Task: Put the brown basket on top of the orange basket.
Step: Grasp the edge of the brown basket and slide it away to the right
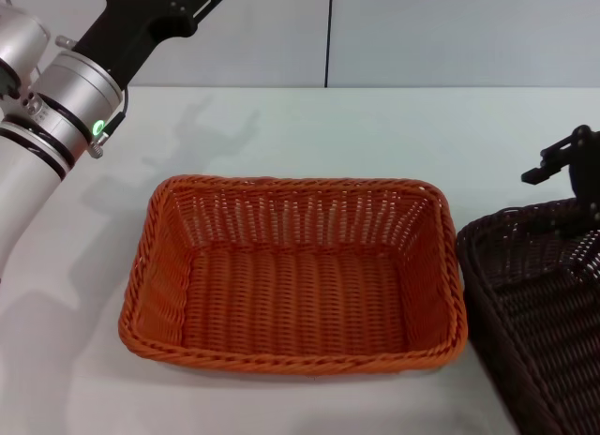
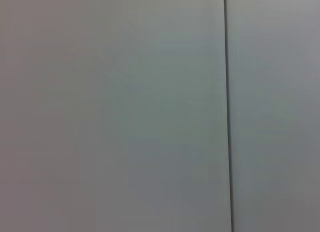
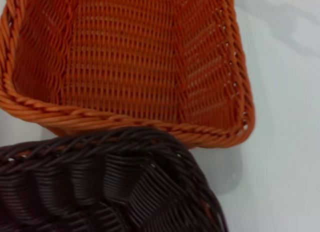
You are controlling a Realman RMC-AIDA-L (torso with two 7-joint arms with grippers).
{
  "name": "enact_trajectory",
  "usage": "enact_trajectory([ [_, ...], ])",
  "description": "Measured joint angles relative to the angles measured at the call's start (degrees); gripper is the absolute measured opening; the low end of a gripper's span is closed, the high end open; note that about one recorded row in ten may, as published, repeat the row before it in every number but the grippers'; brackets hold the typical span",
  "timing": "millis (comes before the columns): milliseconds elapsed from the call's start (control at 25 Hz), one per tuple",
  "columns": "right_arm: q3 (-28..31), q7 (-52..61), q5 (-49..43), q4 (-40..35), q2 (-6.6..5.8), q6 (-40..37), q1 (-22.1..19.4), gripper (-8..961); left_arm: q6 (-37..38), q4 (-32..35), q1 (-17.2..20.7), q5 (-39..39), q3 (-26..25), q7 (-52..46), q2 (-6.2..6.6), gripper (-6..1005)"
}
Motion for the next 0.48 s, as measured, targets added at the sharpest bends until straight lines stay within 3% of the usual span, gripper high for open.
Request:
enact_trajectory([
  [480, -1.6, -1.2, -2.7, 7.1, 0.10, 4.0, 2.3, 439, -0.5, -0.7, 0.3, -1.1, 0.4, 0.2, 0.08, 848],
])
